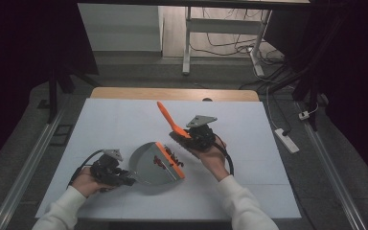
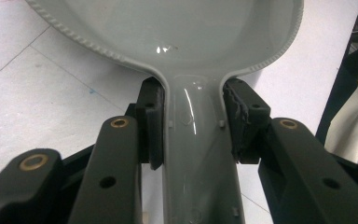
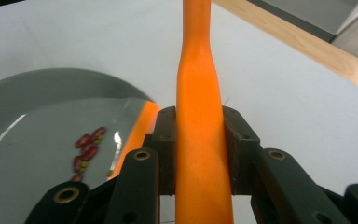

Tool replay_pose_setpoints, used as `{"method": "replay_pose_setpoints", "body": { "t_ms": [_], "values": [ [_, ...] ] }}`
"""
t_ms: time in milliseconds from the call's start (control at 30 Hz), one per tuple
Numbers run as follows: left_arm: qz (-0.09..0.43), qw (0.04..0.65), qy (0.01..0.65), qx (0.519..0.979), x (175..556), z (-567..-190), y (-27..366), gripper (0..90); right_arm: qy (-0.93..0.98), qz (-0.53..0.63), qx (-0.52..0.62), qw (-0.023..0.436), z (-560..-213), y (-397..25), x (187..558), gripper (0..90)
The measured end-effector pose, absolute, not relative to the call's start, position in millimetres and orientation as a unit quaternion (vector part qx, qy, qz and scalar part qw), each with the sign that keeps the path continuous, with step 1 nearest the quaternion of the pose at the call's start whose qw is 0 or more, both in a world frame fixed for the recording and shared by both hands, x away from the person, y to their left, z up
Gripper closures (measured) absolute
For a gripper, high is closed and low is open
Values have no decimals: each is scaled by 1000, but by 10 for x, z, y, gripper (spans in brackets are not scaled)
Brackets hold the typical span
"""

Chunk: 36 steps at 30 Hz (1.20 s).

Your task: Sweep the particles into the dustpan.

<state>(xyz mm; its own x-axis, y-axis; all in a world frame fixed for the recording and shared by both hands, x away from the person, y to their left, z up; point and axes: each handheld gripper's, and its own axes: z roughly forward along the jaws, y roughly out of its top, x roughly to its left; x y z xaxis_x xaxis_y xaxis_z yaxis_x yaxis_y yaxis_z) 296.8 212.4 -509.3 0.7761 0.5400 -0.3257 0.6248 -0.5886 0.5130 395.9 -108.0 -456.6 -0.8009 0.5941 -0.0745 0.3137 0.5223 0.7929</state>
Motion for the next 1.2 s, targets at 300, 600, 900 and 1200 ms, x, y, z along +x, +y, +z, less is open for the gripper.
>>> {"method": "replay_pose_setpoints", "body": {
  "t_ms": [300, 600, 900, 1200],
  "values": [
    [-68, 314, 328, 889, 2968, -5094, 2121, 616, 863, 385, 277, 172, -4723, -1060, 4069, 705],
    [-68, 314, 328, 888, 2969, -5096, 2121, 616, 881, 358, 255, 175, -4873, -826, 4073, 705],
    [-69, 314, 328, 888, 2971, -5097, 2118, 616, 890, 357, 227, 168, -4888, -709, 4007, 704],
    [-68, 314, 328, 888, 2967, -5097, 2122, 615, 890, 380, 219, 125, -4847, -658, 3865, 705]
  ]
}}
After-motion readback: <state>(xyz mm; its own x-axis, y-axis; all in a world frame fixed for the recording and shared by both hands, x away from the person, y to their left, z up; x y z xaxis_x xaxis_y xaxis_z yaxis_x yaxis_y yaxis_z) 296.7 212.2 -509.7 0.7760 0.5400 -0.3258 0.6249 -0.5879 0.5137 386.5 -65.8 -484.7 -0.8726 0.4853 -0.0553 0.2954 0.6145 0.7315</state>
